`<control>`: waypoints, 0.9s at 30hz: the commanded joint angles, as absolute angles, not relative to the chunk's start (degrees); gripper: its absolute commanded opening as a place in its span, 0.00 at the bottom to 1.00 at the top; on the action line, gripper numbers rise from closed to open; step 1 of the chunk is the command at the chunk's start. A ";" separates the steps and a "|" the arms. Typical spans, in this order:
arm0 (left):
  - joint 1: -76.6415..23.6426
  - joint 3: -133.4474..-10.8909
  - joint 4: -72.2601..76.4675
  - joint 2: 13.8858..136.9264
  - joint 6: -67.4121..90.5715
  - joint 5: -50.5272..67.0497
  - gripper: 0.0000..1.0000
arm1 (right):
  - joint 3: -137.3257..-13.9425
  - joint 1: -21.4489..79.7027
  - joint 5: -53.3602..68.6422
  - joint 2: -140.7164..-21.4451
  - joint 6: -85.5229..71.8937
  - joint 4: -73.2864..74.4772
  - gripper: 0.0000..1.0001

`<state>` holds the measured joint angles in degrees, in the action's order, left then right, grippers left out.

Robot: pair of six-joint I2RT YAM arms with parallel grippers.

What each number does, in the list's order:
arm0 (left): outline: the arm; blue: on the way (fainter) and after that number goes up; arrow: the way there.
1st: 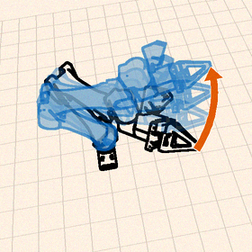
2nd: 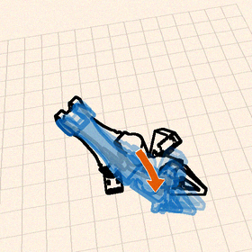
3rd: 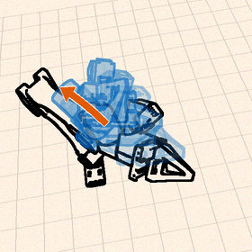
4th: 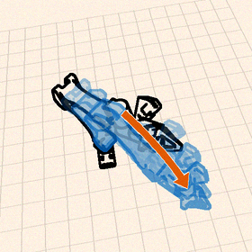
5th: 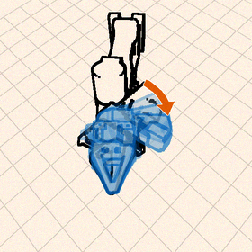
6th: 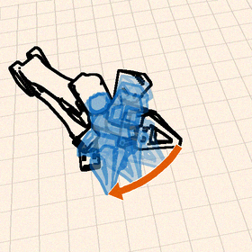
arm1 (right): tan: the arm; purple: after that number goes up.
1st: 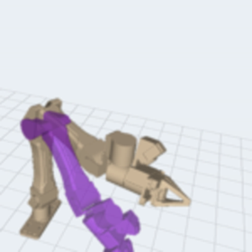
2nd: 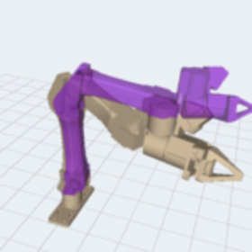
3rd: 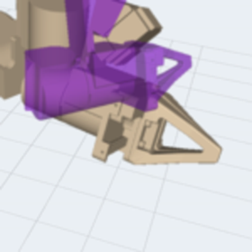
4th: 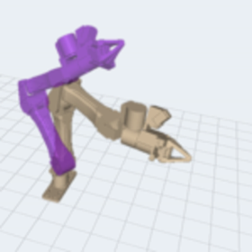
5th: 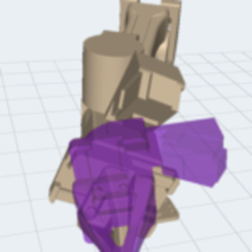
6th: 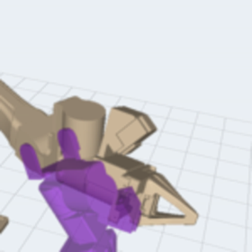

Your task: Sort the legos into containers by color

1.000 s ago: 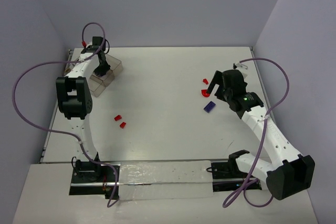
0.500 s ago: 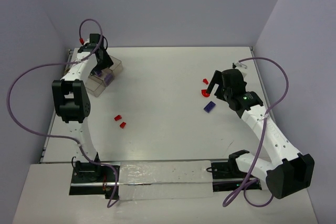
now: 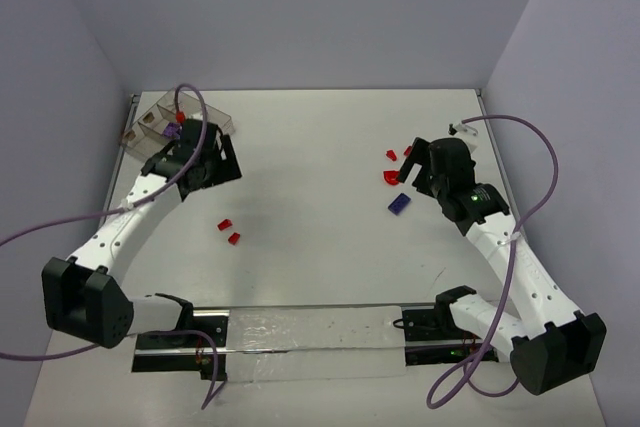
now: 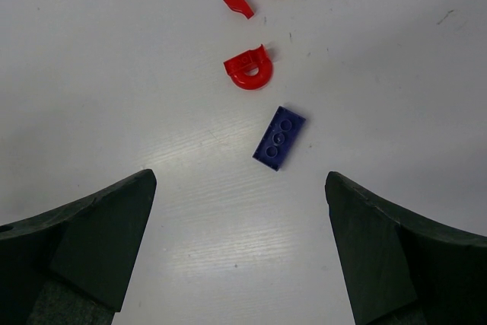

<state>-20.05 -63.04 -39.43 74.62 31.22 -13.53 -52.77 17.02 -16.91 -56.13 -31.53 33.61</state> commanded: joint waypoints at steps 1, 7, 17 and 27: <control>-19.89 -52.46 -36.56 72.96 38.50 -6.92 0.99 | -52.88 17.49 -17.07 -55.50 -31.49 33.35 1.00; -19.95 -48.63 -33.58 76.10 42.87 -8.87 0.95 | -52.37 17.58 -16.12 -55.41 -31.67 33.08 1.00; -19.89 -48.78 -32.20 84.24 49.26 -14.61 0.75 | -52.68 17.75 -16.11 -55.84 -31.87 33.20 1.00; -19.79 -47.96 -30.29 87.85 51.42 -16.93 0.72 | -52.66 17.75 -16.10 -56.96 -31.54 33.23 1.00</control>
<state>-19.88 -48.03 -33.10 86.31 50.28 -15.27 -52.77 17.15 -15.66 -56.54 -31.68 33.93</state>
